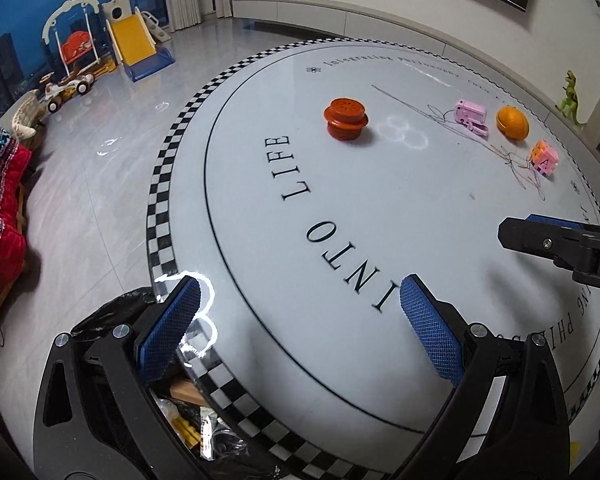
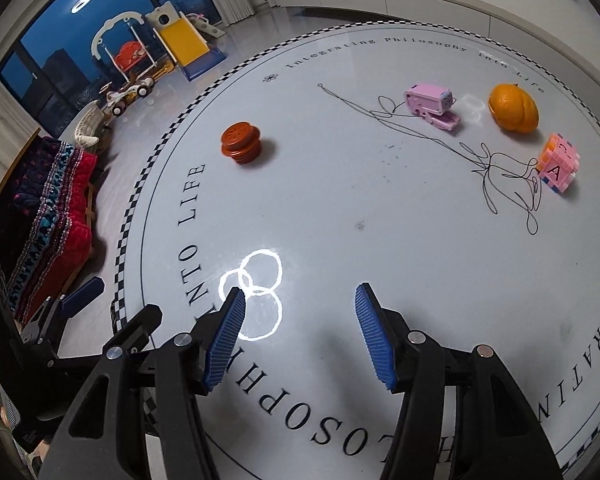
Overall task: Collect trash
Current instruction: 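Move both tools back over the table toward the orange cap and pink toy, then grasp the orange cap with the left gripper while the right grasps the pink toy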
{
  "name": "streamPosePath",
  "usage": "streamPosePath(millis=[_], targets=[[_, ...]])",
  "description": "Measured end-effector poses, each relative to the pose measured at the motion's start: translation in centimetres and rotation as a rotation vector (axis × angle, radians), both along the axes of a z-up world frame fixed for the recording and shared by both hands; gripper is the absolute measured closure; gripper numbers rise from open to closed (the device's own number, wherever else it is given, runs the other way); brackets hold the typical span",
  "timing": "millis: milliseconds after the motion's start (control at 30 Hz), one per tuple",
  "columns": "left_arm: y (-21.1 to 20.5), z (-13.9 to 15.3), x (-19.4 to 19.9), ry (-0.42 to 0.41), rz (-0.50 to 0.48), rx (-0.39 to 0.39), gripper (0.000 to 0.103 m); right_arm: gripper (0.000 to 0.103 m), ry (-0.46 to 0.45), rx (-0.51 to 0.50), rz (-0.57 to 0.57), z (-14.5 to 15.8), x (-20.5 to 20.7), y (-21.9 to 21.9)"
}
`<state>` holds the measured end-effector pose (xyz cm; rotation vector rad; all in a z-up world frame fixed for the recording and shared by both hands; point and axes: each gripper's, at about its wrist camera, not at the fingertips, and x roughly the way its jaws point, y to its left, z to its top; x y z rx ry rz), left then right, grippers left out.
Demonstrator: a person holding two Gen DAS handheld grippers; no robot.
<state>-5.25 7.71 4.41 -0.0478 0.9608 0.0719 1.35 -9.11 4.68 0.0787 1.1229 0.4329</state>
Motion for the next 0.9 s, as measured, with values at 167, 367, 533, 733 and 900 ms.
streamPosePath(millis=[167,367,533,733,900], targets=[[-1.5,0.2,2.7,0.0,-0.026,-0.002,0.006,0.044,0.008,-0.019,-0.024,-0.6,2.1,-1.4],[-3.0,-0.1,5.4,-0.001,-0.039,-0.01,0.006,0.044,0.0,-0.049,-0.054,-1.0,5.3,-2.9],[-3.6,-0.4,7.8,0.005,-0.042,-0.001,0.006,0.044,-0.002,-0.071,-0.093,-1.3,9.0,-4.7],[-3.7,-1.0,10.2,0.016,-0.053,0.003,0.006,0.044,-0.013,-0.1,-0.129,-1.6,13.2,-5.8],[-3.5,-1.5,11.8,0.025,-0.063,0.004,0.006,0.044,-0.046,-0.14,-0.117,-1.5,16.0,-5.6]])
